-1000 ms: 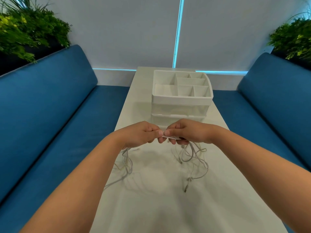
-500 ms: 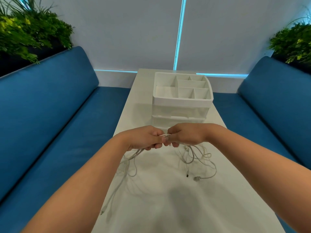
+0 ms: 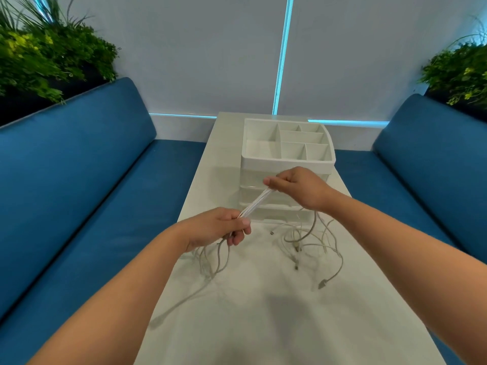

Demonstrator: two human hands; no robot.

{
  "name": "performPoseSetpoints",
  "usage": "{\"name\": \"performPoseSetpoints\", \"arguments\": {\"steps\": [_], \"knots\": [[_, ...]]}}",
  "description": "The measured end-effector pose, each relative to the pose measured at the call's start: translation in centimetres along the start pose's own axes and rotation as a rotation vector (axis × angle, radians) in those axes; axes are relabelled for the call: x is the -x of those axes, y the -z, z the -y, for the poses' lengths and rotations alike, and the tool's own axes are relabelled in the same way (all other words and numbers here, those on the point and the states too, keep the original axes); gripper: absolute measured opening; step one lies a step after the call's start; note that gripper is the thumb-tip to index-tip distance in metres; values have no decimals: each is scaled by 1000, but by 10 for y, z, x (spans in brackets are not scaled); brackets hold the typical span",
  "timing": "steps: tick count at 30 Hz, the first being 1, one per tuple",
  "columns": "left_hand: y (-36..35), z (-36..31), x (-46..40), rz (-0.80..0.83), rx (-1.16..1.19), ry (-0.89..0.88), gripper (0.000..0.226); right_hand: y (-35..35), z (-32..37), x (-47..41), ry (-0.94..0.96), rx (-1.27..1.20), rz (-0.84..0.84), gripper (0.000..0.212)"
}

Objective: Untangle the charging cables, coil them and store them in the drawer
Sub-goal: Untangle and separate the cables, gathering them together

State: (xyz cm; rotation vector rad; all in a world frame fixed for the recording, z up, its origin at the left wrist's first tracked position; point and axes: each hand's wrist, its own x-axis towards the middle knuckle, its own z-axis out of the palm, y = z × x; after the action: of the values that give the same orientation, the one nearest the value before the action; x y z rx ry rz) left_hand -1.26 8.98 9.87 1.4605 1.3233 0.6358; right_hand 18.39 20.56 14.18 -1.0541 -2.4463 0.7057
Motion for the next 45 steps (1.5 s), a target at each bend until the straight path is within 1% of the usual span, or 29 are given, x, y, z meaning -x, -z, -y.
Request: {"name": "performPoseSetpoints", "arguments": {"steps": [4,6,8,11,13,15,18,19,21,23,24,27,29,31,34,35,37,39,40,41,42,43,44,45], "knots": [[-9,14,2,-85,198,13,29,-2,-12,-3,-39,41,5,61],[-7,14,2,-99,210,16,32,-2,-18,-1,-55,31,20,65],[-5,12,4,-71,166,49,40,3,-21,2,-68,3,33,65],[-5,14,9,-70,192,117,49,16,-24,3,-98,-39,18,55],[-6,20,12,-61,266,84,44,23,-26,4,-103,-31,32,53],[-8,26,13,-73,311,31,32,26,-29,5,-110,-11,40,53],[-9,27,11,-134,228,15,25,23,-32,6,-122,3,29,53],[-9,25,10,-160,170,35,26,22,-33,5,-129,5,16,51],[-9,20,10,-173,56,89,35,21,-36,4,-154,20,-13,50],[-7,15,12,-146,15,126,42,21,-40,2,-180,37,-19,57],[-5,14,14,-120,37,132,43,21,-41,2,-186,32,-20,62],[0,16,20,-8,210,150,41,23,-42,3,-167,-55,-30,68],[3,26,23,41,289,185,42,24,-36,5,-136,-121,-32,64],[5,44,23,68,355,211,44,27,-29,8,-101,-169,-46,52],[3,70,21,59,469,264,56,30,-24,9,-84,-124,8,47],[2,75,19,50,448,281,56,29,-23,9,-82,-87,44,48],[-3,80,14,32,336,309,46,24,-23,9,-70,-25,93,49],[-5,77,9,51,130,329,30,21,-19,10,-56,13,114,48],[-6,72,8,83,-3,334,27,20,-16,10,-47,30,126,47],[-8,63,6,117,-130,333,31,19,-14,10,-38,47,140,48],[-9,51,3,129,-219,316,38,18,-10,9,-27,67,157,50],[-11,34,0,118,-261,266,43,16,-7,8,-17,91,176,51],[-14,15,-5,82,-253,187,44,14,-3,7,-3,122,194,52],[-16,-5,-12,37,-204,97,39,11,1,5,15,154,207,50]]}}
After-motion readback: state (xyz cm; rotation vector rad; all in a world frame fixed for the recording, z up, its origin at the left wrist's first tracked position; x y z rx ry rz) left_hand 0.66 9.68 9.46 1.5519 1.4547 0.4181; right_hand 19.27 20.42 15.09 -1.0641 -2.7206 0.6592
